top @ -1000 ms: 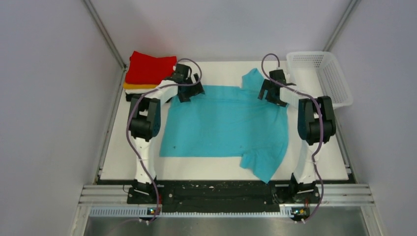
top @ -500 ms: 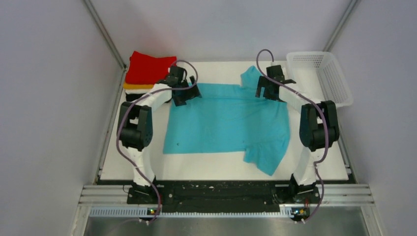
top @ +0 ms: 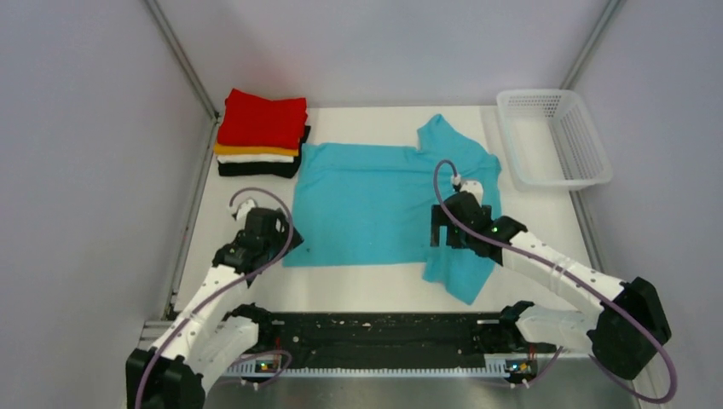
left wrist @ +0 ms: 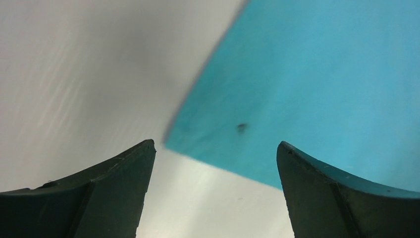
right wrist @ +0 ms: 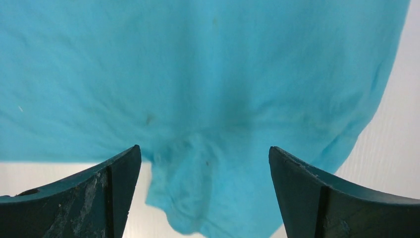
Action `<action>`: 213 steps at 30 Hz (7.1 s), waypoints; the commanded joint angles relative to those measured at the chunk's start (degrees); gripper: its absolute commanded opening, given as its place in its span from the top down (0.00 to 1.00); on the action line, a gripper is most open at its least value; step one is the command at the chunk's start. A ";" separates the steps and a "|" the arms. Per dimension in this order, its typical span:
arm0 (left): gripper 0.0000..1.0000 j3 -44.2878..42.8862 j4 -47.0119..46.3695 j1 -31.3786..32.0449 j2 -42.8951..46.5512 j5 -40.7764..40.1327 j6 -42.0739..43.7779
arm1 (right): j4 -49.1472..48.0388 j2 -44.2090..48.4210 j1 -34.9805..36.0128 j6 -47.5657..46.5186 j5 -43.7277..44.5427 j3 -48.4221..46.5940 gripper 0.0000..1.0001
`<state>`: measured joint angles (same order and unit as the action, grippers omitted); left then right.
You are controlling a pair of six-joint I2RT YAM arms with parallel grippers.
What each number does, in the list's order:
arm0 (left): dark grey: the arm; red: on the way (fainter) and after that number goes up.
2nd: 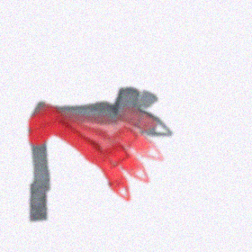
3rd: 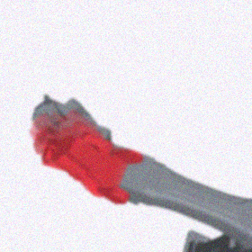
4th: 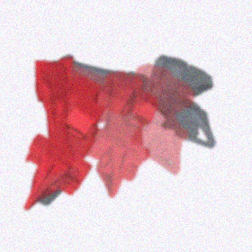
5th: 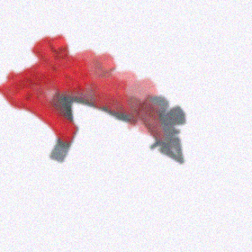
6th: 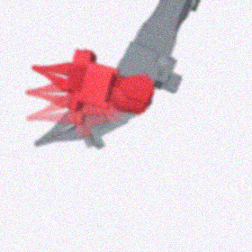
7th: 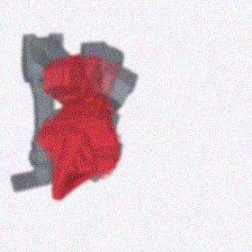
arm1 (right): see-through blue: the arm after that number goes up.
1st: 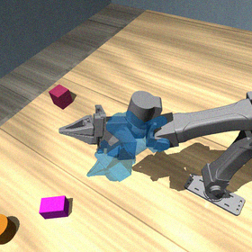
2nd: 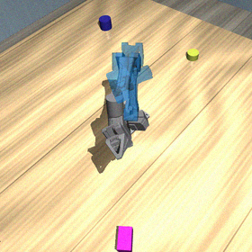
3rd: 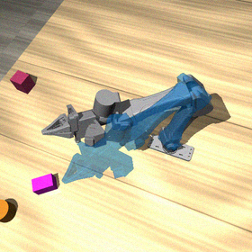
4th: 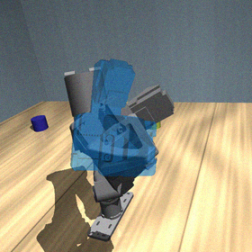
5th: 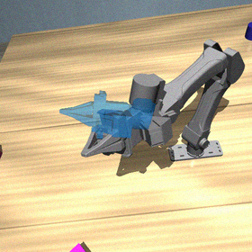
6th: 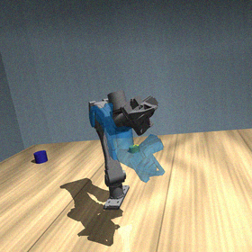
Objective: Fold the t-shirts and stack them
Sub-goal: Flatten out the tshirt, then grab the side of the flattened tshirt closest away from the robot with both arms, then fold the flattened tshirt in 1/3 of the way
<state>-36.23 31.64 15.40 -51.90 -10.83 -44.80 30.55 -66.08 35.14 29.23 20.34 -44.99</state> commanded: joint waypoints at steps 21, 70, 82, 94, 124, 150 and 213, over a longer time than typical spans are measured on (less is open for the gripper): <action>0.69 12.63 -10.81 -0.46 -13.96 4.15 -9.94 | 9.67 9.59 5.48 10.87 2.62 8.43 0.01; 1.00 0.39 12.77 10.71 -15.44 -10.20 -8.20 | 20.35 5.55 13.34 18.63 0.50 5.27 0.04; 1.00 2.11 15.73 10.51 -6.44 -13.87 -12.72 | 24.80 7.94 20.09 37.14 0.03 14.00 0.13; 1.00 -0.40 18.20 10.16 -7.87 -19.28 -14.35 | 16.30 5.48 15.89 34.12 -5.37 19.45 0.44; 1.00 3.28 22.12 10.10 7.05 -14.20 -20.97 | 33.88 24.37 20.30 34.85 -13.88 11.50 1.00; 1.00 -11.46 1.97 -3.81 -19.19 -9.73 -7.34 | 3.13 0.24 -15.69 0.17 -18.60 -6.90 1.00; 0.01 -19.80 0.93 -4.16 -25.44 3.27 2.58 | -13.06 -18.12 -22.27 -5.10 -37.25 -8.40 0.01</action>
<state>-60.05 35.29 10.70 -79.88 -13.67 -44.31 22.92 -87.05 9.67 20.78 -13.26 -58.83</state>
